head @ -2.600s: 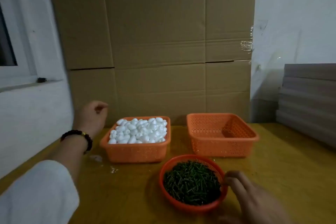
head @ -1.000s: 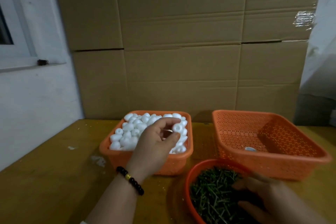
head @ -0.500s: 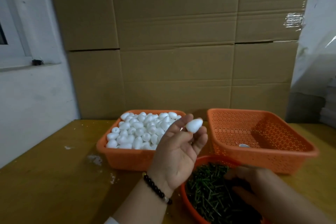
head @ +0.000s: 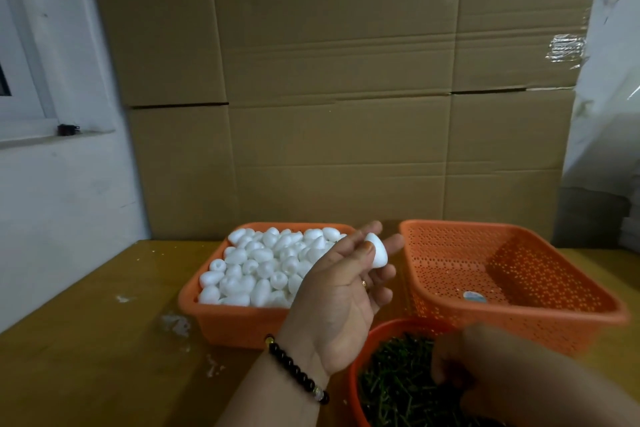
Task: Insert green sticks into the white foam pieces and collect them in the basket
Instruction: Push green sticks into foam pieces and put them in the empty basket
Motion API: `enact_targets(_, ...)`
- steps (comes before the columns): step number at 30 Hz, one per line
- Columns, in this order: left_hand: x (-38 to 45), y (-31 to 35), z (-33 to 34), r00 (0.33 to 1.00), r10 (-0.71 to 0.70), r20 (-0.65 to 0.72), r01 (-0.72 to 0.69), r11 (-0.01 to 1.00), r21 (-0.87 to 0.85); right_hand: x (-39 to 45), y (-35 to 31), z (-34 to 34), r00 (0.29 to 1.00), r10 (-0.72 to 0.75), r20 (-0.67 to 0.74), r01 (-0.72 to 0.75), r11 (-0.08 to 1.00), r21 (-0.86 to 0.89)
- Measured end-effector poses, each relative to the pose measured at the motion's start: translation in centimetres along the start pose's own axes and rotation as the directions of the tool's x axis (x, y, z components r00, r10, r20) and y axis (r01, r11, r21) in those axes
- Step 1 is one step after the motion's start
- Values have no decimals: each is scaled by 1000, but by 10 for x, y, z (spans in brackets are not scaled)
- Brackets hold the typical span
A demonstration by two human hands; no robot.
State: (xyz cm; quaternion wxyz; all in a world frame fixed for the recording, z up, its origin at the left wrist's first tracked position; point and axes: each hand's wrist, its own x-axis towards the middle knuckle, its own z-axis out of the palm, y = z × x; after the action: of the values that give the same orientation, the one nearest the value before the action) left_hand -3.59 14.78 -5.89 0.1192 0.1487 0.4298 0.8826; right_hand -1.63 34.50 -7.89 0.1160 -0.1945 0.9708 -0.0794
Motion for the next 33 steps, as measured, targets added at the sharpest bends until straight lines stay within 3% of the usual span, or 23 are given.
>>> enact_targets(8, -8, -17, -4, 992, -119, 35, 120, 992, -29, -9, -1, -12, 1000, 30, 4, -30, 999, 11)
enact_targets(17, -11, -31, -13, 992, -123, -2, 120, 969, -214, -15, 1, -18, 996, 83, -33, -80, 994, 74)
enact_targets(23, -16, -37, -17, 987, -161, 2, 156, 948, -276, -16, 0, -21, 969, 22, -246, 35, 974, 224)
enact_targets(28, -18, -41, -18, 991, -130, -19, 123, 966, -230, -20, -7, -22, 930, 6, -367, 167, 884, 438)
enact_targets(31, -20, -43, -20, 994, -94, -53, 83, 980, -180, -17, -11, -20, 865, 65, -498, 230, 830, 509)
enact_targets(33, -22, -43, -21, 996, -80, -46, 70, 981, -182, -14, -13, -17, 796, 79, -601, 264, 847, 461)
